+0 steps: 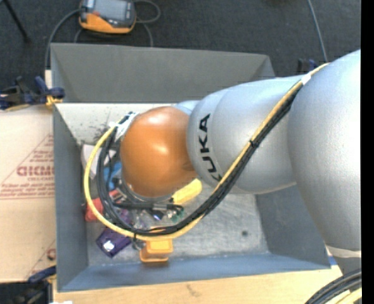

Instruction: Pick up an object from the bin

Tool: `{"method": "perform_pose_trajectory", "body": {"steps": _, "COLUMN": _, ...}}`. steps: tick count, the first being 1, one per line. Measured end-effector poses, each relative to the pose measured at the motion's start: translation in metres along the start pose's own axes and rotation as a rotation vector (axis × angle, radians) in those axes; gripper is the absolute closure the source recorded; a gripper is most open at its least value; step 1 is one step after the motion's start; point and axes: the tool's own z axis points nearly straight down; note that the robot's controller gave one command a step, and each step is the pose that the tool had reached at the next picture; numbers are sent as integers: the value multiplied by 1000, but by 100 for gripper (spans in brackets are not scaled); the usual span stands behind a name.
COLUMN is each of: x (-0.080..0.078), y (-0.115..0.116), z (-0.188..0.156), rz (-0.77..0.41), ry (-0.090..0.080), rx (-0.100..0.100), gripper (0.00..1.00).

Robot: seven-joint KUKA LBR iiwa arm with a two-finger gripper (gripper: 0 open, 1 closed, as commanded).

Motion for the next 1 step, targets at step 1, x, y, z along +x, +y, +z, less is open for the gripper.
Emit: {"method": "perform_pose_trajectory", "body": {"steps": 1, "x": -8, "y": -10, "z": -32, "rz": -136, "ry": -1, "rx": 0, "gripper": 100}}
